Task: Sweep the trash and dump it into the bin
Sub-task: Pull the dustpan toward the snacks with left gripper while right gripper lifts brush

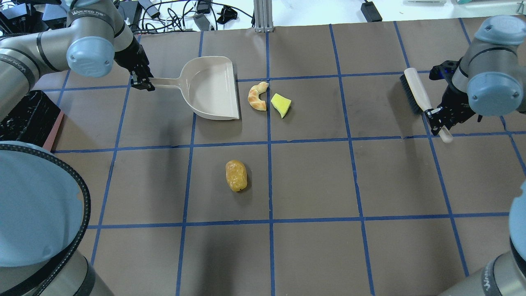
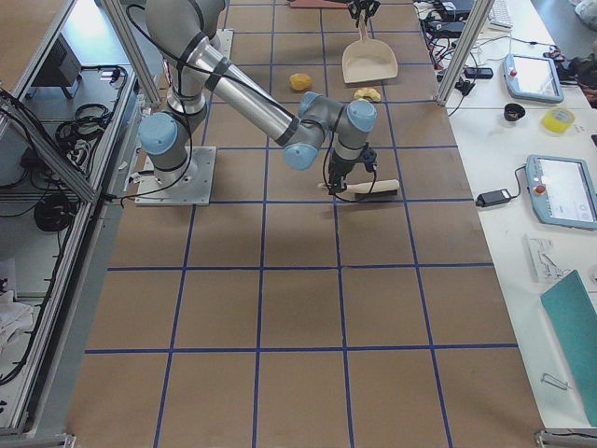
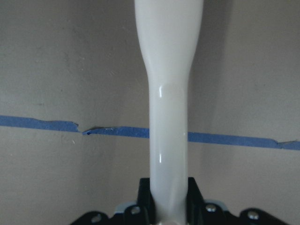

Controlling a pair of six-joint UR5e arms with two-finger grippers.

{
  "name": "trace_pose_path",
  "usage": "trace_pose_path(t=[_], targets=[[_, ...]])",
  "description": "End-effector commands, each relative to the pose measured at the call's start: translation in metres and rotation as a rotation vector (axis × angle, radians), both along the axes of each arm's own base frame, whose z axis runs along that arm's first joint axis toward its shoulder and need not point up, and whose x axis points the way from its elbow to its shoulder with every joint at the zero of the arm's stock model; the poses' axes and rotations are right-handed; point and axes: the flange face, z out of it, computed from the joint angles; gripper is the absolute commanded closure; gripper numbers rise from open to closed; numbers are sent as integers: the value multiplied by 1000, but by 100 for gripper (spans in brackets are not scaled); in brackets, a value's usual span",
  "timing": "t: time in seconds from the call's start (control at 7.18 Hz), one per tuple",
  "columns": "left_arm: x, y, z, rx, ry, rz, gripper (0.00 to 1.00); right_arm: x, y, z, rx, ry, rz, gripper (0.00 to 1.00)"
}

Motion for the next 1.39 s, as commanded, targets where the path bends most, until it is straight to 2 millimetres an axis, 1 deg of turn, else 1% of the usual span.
trace_pose_path(t=[0.0, 0.14, 0.28, 0.42, 0.56, 0.7, 0.84, 0.98, 1.11, 1.25], targets=[[-16, 3, 3, 1, -49, 4, 100, 30, -10, 20, -67, 22, 10, 100], [-28, 4, 7, -4, -52, -21, 100, 62, -23, 33, -85, 29, 7, 100], [-30, 6, 3, 7, -51, -29, 100, 92, -27, 40, -73, 25, 0, 100], [-33, 8, 0, 18, -49, -53, 100, 129, -35, 37, -84, 4, 0, 100], [-37, 8, -10, 36, -49, -69, 100, 171, -41, 32, -100, -56, -29, 100], [-38, 8, -14, 42, -45, -74, 100, 202, -41, 20, -80, -61, -86, 100], [-40, 10, -10, 39, -45, -97, 100, 231, -38, 13, -76, -57, -98, 100], [-48, 10, -10, 39, -43, -106, 100, 254, -37, 17, -85, -64, -102, 100], [-53, 11, -10, 38, -42, -110, 100, 293, -28, 20, -86, -64, -99, 100], [-55, 11, -10, 35, -39, -108, 100, 332, -14, 13, -67, -51, -129, 100]])
